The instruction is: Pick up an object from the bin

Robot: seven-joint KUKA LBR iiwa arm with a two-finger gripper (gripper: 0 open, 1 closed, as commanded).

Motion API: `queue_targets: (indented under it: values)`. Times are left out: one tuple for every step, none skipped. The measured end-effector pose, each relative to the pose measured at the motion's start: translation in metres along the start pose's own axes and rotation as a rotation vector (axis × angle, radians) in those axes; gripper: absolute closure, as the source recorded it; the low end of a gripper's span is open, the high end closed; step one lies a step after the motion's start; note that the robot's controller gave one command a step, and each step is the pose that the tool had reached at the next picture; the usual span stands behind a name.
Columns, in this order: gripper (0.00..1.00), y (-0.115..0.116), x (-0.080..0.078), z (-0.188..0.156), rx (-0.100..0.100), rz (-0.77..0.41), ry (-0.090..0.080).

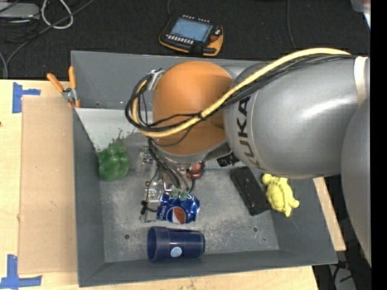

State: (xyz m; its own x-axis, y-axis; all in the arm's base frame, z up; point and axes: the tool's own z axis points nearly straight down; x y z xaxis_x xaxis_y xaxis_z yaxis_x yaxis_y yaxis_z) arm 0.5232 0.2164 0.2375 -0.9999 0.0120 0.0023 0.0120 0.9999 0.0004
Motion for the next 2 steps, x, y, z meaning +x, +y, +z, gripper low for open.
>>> queue_targets:
  values:
    - [0.00,0.000,0.000,0.000,0.000,0.000,0.000]
    - [0.00,-0.010,-0.045,0.007,-0.001,-0.346,-0.003]
